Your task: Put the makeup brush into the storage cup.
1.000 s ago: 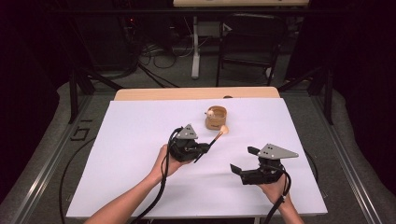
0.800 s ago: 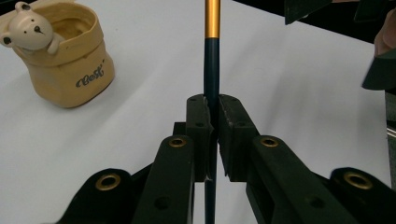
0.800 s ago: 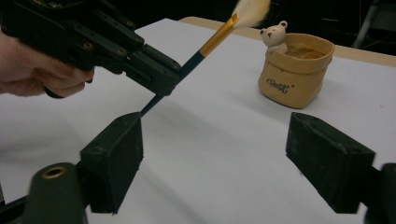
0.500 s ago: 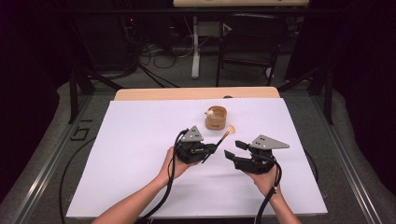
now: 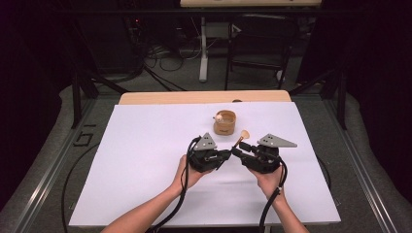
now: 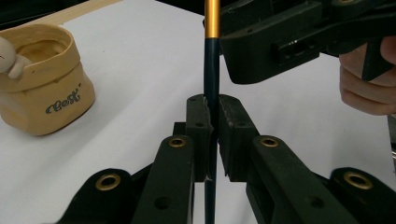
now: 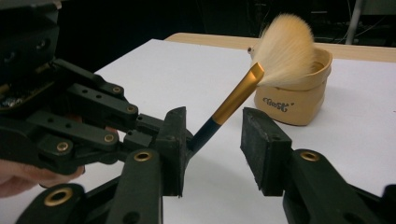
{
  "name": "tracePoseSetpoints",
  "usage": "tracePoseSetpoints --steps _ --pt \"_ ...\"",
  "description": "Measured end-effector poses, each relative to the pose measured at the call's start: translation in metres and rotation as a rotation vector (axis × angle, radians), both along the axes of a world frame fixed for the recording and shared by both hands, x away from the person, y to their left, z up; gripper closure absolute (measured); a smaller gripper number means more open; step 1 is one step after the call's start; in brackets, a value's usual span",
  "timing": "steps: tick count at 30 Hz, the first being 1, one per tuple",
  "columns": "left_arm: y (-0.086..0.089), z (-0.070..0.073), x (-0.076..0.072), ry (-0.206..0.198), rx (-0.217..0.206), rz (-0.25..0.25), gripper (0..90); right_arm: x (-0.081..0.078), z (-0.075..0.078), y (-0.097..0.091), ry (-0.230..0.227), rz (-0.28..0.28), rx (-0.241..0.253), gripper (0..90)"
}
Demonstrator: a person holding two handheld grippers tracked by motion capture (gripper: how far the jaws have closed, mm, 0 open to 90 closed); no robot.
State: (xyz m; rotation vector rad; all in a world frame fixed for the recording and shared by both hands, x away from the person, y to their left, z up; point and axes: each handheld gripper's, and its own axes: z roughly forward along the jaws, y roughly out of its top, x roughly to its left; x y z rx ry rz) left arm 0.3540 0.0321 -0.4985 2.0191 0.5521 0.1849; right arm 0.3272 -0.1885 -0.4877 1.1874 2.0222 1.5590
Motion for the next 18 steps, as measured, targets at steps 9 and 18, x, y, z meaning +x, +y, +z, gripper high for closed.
tracePoseSetpoints --steps 9,18 --pt "-0.009 -0.002 -0.005 -0.025 -0.002 -0.004 83.2 0.003 0.000 -0.003 0.024 -0.006 0.022 70.4" --pt "-0.018 -0.003 -0.010 -0.076 -0.023 0.000 90.0 -0.004 0.007 -0.004 -0.027 -0.019 0.021 83.3"
